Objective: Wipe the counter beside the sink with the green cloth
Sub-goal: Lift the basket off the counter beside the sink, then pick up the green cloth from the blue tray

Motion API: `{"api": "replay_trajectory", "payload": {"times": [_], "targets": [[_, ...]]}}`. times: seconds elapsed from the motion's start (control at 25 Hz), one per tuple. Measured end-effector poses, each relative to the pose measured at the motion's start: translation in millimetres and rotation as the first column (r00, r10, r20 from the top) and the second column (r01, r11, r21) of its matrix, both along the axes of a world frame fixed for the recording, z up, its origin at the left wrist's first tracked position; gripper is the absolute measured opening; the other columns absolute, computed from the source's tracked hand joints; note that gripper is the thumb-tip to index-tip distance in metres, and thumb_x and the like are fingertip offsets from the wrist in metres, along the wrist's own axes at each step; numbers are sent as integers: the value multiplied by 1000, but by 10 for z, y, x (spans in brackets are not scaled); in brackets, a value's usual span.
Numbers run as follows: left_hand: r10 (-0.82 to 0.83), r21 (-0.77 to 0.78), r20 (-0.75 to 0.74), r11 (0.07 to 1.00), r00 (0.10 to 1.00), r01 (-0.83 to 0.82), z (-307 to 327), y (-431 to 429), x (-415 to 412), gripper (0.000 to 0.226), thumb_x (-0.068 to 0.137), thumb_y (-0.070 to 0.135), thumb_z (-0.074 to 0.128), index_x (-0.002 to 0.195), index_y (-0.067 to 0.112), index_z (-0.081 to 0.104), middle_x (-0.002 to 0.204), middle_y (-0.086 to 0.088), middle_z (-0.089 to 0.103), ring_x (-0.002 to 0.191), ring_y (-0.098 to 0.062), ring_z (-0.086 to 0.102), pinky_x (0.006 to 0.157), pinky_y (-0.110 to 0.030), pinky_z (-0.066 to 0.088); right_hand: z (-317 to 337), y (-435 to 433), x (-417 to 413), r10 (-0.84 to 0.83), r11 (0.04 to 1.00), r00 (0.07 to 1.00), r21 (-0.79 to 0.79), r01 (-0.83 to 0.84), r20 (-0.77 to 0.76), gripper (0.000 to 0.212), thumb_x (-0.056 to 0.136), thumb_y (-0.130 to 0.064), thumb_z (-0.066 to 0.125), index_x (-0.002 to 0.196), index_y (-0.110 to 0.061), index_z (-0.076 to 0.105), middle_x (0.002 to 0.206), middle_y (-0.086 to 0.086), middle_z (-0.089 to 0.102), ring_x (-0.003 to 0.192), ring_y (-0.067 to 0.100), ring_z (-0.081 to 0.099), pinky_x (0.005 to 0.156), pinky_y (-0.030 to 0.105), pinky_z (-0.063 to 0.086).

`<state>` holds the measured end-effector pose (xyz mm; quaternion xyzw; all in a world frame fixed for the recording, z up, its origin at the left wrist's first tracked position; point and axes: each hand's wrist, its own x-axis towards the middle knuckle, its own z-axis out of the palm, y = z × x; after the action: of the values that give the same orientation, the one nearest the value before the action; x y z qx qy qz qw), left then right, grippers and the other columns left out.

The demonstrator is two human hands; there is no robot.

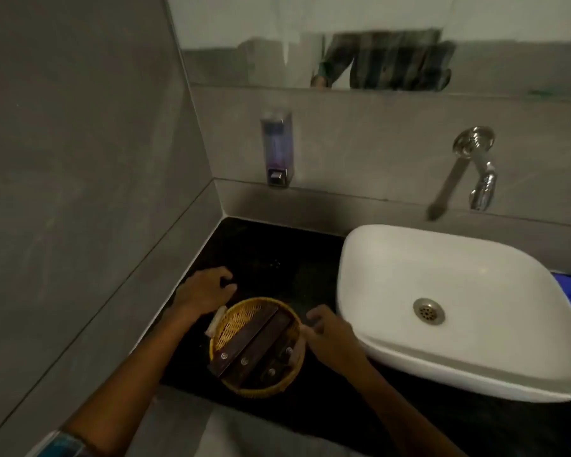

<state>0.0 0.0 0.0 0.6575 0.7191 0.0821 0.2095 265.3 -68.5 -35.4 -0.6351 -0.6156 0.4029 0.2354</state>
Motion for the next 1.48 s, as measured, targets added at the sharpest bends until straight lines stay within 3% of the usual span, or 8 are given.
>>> {"api": "replay_trajectory", "payload": {"times": [0.28,0.4,0.52,0.8,0.96,1.12,1.24,1.48], "targets": [[287,-196,386,954,877,-226,-678,-465,-263,49,90,38,60,132,16,51,113,-12,69,98,-30,66,87,-50,57,-519,-155,-332,-160,980,984,-129,149,-80,32,80,-20,72,104,-16,51,85,10,69,79,24,71,75,46,60],[299,-250,480,948,825,-198,-698,-569,-115,40,90,29,62,127,16,56,93,-1,69,81,-21,69,77,-43,60,-520,-344,-58,-270,956,961,-138,260,-59,37,76,-20,75,107,-23,57,74,-10,65,67,-3,66,62,11,55],[216,-304,551,951,806,-47,-746,-871,308,45,87,10,65,131,12,54,102,-11,67,86,-23,67,78,-44,58,-459,-804,405,-390,918,920,-63,391,36,32,78,-15,74,108,-21,63,68,-19,60,64,-21,59,57,-2,44],[150,-306,619,950,771,61,-1047,-1614,1599,54,83,11,70,133,20,51,103,8,62,85,0,61,58,-11,53,-414,-1472,1532,-460,880,861,-16,474,215,39,89,-5,63,128,-7,57,75,-12,62,59,1,63,54,-1,44],[186,-318,535,948,824,-7,-979,-1762,1840,58,85,14,68,137,20,44,125,-7,59,90,-4,58,63,-11,47,-524,-1501,1783,-346,931,926,-64,358,148,51,91,-17,63,139,-13,46,108,-5,61,92,12,63,75,7,44],[-8,91,361,995,933,-27,-647,-1678,2165,42,88,26,62,128,29,50,110,5,57,85,0,57,63,-11,41,-460,-1503,2374,-393,919,912,26,393,118,42,86,-27,70,125,-17,56,82,-16,60,70,-4,64,59,2,46],[-233,202,393,966,890,164,-369,-1531,2905,28,90,31,56,117,37,51,100,21,56,90,9,56,67,-6,43,-328,-1465,3222,-557,830,792,197,522,250,19,83,-20,73,99,-11,67,67,-8,61,62,14,66,59,8,39],[-733,393,438,677,521,623,-304,-1486,4843,31,93,11,50,123,15,56,105,-4,68,95,-19,62,82,-33,53,-432,-1555,5020,-505,726,593,-63,685,628,53,81,-31,72,124,-4,58,121,28,63,117,42,57,96,46,47]]}}
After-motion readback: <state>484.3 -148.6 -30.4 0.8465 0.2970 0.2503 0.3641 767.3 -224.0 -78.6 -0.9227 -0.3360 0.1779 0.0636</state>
